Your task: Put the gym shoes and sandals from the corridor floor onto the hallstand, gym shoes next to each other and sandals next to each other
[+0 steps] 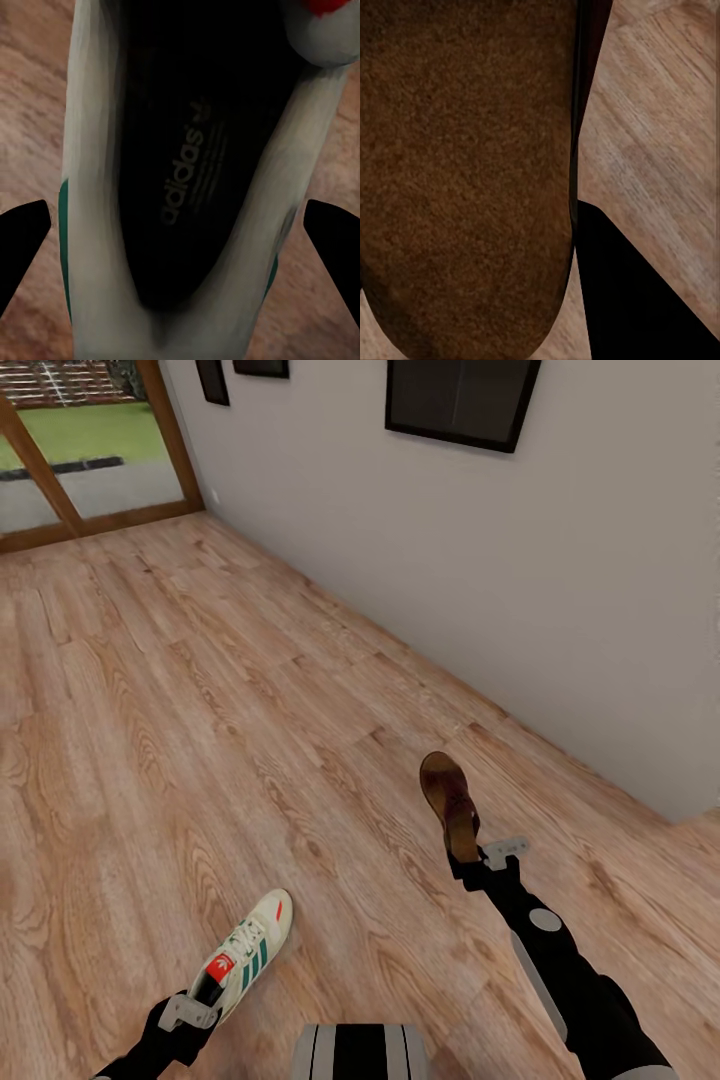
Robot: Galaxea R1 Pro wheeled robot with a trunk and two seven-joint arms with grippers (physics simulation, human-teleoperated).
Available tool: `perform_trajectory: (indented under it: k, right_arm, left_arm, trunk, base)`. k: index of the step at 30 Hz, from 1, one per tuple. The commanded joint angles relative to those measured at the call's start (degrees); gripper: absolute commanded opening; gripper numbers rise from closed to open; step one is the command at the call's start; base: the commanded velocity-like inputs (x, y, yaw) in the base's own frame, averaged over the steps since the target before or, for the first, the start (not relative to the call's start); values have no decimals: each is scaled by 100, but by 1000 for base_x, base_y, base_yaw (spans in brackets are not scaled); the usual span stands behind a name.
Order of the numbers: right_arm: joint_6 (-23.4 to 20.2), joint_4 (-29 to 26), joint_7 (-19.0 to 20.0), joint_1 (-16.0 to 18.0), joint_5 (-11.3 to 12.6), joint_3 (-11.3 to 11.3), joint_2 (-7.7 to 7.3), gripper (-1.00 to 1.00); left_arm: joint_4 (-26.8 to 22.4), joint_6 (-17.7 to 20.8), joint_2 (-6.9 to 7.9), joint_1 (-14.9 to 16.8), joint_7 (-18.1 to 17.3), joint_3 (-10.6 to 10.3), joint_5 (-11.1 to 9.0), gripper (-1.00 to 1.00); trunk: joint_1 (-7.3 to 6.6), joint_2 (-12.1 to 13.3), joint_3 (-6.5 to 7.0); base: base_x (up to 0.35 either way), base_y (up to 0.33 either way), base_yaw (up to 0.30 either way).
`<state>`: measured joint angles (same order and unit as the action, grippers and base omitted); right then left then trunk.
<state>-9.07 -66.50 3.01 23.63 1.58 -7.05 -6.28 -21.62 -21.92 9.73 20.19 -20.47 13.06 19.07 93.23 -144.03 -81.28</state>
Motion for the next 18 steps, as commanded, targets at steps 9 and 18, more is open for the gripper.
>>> perform_trajectory:
  k: [9,18]
  right_arm:
    - [-30,117,-2,1,47,-4,6,-100]
    - [-4,426,-13,-49,31,5,-53,-100]
  left_arm:
    - [0,-17,-6,3,-36,54,42,-100]
    - [13,-13,-2,0,29,107,-158,-100]
  trunk:
    - [-24,11,196]
    - [-47,23,430]
  base:
    - [0,0,0]
    - [0,0,-61]
